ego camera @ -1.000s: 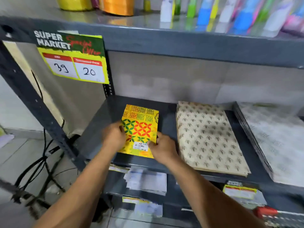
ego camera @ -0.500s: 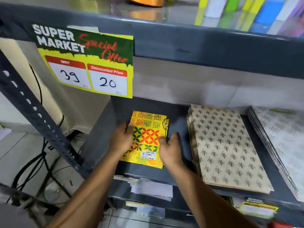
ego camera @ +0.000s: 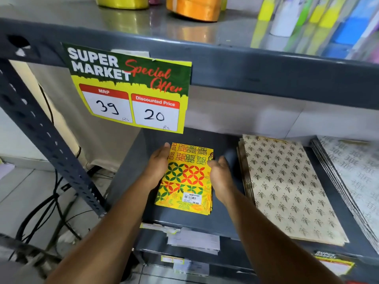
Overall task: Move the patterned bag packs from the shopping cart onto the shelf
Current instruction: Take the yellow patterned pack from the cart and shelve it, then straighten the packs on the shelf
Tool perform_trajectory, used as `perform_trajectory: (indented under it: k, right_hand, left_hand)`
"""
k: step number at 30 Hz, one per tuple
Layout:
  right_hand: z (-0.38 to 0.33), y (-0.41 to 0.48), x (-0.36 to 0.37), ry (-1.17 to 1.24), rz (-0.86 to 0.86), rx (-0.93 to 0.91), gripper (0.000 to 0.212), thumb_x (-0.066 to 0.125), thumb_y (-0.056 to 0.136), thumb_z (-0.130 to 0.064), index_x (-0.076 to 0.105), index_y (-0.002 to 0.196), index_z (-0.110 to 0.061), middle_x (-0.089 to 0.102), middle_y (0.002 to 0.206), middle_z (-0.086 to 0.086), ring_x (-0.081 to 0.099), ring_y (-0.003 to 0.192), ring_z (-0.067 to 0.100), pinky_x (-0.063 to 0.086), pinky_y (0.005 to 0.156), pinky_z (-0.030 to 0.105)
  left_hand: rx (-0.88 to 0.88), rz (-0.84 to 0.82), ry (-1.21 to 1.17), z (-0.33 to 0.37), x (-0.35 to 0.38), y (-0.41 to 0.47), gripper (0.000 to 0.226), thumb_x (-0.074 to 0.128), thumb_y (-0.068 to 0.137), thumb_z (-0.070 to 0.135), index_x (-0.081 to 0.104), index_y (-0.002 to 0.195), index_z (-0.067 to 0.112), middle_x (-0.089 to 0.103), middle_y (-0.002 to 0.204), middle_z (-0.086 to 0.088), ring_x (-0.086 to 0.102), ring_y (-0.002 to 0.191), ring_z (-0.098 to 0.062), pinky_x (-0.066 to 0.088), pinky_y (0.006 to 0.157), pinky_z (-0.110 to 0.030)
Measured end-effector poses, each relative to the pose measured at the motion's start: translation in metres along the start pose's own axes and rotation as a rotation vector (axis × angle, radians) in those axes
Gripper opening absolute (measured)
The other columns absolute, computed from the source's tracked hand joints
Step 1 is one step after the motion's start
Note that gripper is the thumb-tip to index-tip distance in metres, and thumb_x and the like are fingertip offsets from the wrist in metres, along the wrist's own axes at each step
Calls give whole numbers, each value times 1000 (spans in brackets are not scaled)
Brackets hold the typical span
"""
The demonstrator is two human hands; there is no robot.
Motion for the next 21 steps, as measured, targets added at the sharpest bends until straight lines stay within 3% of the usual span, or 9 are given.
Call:
perform_trajectory:
  k: [2, 4, 8, 10, 11, 14, 17, 19, 21]
  right_hand:
    - [9, -13, -9, 42, 58, 25, 46, 50, 70, -39, 35, 112, -28, 46, 111, 5, 49, 101, 19, 37, 79, 32]
    - [26, -31, -12, 94, 44, 57, 42, 53, 72, -37, 33, 108, -27, 49, 107, 7, 53, 100, 22, 38, 79, 35]
    - [36, -55, 1, 66, -56, 16, 31, 54, 78, -37, 44, 105, -28, 48, 108, -2, 45, 102, 16, 35, 87, 34]
    - [23, -64, -2, 50, -52, -29, 50, 55, 85, -34, 42, 134, -29, 43, 128, -7, 42, 117, 13, 32, 101, 30]
    - [16, -68, -13, 51, -46, -50, 56, 54, 90, -29, 34, 142, -23, 41, 133, -6, 46, 116, 9, 33, 99, 25]
    - [-27, -90, -77, -3, 74, -261, 40, 57, 91, -23, 40, 127, -19, 51, 114, 2, 54, 80, -7, 39, 70, 12]
    - [-39, -99, -182, -118, 314, -304, 52, 54, 94, -20, 38, 144, -13, 47, 141, 3, 61, 85, 8, 49, 66, 16]
    - [-24, -98, -248, -189, 433, -262, 40, 55, 93, -21, 51, 130, -7, 63, 108, 10, 57, 75, 10, 45, 58, 12]
    - [4, -92, -292, -187, 429, -172, 28, 58, 88, -27, 59, 105, -5, 59, 70, 0, 51, 63, 20, 41, 49, 20]
  left_hand:
    - [-41, 77, -113, -14, -18, -6, 55, 39, 92, 56, 57, 126, 18, 61, 132, -2, 56, 121, -17, 39, 105, -35]
    - [-108, 74, -151, -35, -23, -19, 78, 39, 86, 66, 43, 141, 11, 41, 150, -11, 43, 136, -23, 31, 114, -39]
    - [-64, 16, -26, -47, -16, -40, 48, 33, 94, 58, 58, 122, 28, 58, 126, 9, 54, 110, -7, 34, 94, -25]
    - [-33, 12, 43, -36, -11, -49, 50, 30, 95, 58, 59, 120, 26, 55, 134, 5, 53, 113, -10, 34, 96, -25]
    - [-41, 67, 102, -29, -13, -54, 54, 29, 96, 57, 56, 128, 22, 53, 136, 3, 50, 120, -12, 33, 100, -27]
    - [86, 285, 153, -9, -24, -74, 64, 32, 90, 64, 56, 125, 17, 57, 131, -13, 45, 130, -25, 32, 109, -37]
    - [202, 214, 79, 2, 23, -120, 68, 40, 93, 55, 39, 145, 11, 41, 151, -9, 35, 141, -23, 25, 119, -41]
    - [183, -1, 89, -14, 81, -141, 67, 43, 93, 49, 35, 147, 10, 35, 155, -9, 31, 144, -21, 20, 121, -40]
    - [155, -188, 131, -26, 138, -165, 61, 38, 97, 45, 30, 149, 15, 32, 155, 6, 28, 143, -9, 14, 117, -18]
Point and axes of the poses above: each hand's wrist, its own y-axis towards the middle knuckle, its own x-axis out of the palm, z = x × y, the point moved 7 cm from there along y, towards the middle knuckle
